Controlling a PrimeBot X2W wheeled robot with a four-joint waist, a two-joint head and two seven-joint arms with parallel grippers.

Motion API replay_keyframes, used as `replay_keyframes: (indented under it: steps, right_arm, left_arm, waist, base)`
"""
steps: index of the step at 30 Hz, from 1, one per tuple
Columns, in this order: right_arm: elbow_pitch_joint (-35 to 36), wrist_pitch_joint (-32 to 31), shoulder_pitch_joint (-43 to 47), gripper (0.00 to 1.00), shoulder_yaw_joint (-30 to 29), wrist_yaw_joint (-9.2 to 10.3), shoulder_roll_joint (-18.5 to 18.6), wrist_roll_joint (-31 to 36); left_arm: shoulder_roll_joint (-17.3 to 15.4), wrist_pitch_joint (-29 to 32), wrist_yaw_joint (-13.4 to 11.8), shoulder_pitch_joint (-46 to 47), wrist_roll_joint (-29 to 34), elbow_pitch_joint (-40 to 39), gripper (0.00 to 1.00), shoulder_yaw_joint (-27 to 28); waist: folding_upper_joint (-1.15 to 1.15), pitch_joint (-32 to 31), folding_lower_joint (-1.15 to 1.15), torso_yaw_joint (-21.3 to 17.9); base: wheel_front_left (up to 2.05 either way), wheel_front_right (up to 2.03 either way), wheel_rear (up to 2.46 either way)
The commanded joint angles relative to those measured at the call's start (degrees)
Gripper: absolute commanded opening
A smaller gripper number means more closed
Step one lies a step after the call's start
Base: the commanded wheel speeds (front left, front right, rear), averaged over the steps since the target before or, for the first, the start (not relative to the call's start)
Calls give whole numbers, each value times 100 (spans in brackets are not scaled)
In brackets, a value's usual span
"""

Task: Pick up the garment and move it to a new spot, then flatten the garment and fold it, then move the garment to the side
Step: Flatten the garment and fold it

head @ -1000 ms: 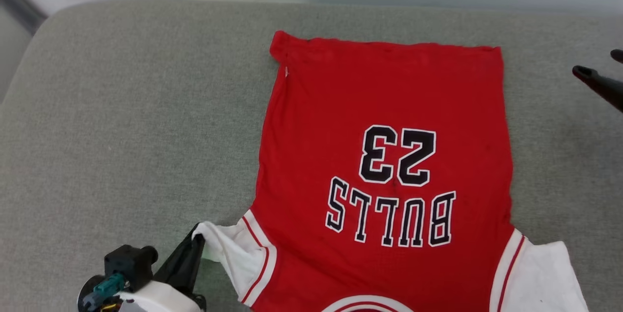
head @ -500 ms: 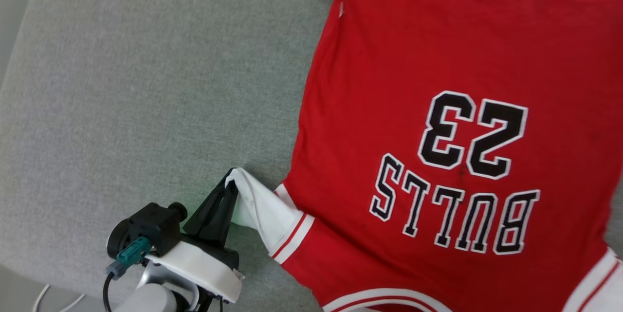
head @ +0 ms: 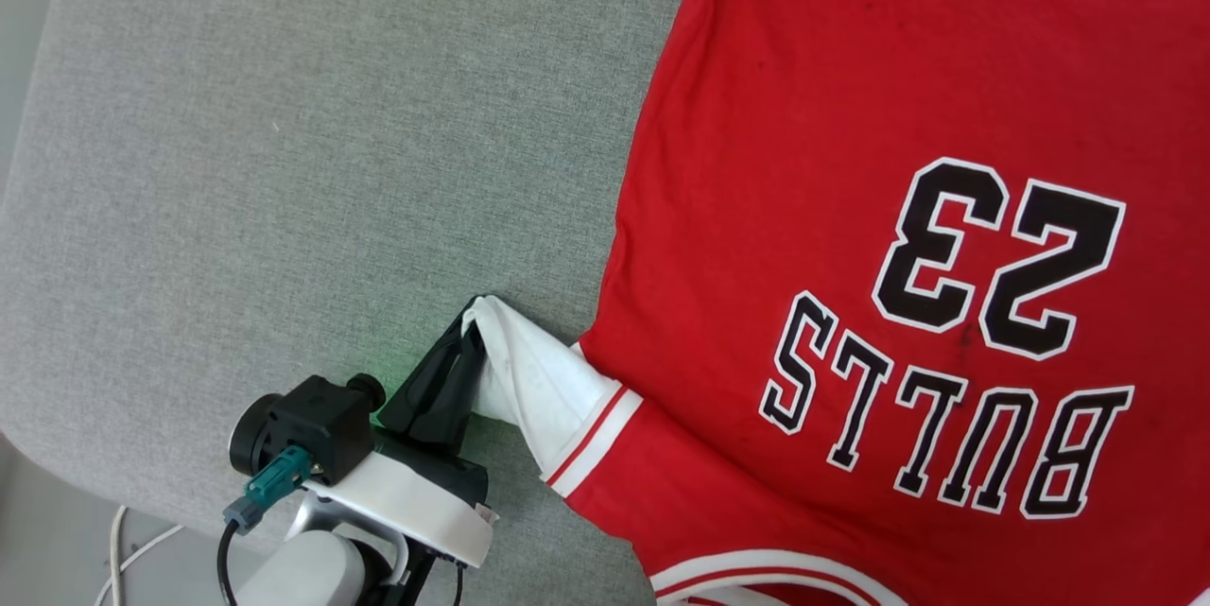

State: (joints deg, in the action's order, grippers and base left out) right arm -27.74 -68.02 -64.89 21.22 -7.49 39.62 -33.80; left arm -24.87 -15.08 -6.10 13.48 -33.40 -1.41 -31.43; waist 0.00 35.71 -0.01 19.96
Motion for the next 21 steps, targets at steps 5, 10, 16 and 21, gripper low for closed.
replay_keyframes:
  steps: [5,10,16,21]
  right_arm:
    - [37,206,301,0,186,0,-168,-71]
    - [166,651,290,0,151,1,-327,-409]
    - [781,875,928,0,727,1,185,-951]
    - [1547,1077,1832,0,920,1,819,-1530]
  left_arm:
    - [-9,-13,18,-60,109,137,0,102]
    - [-59,-13,-37,-306,113,238,0,235]
    - [-173,-11,-138,-674,74,372,0,316]
    - [-283,1,-254,-1025,-18,408,0,379]
  waist:
    - [0,-310,1,-129]
    - [0,-825,1,-339]
    - [0,-1553,1,-589]
    - [0,-2029,1,-816]
  base:
    - [0,0,0]
    - [0,0,0]
    - [0,0,0]
    - [0,0,0]
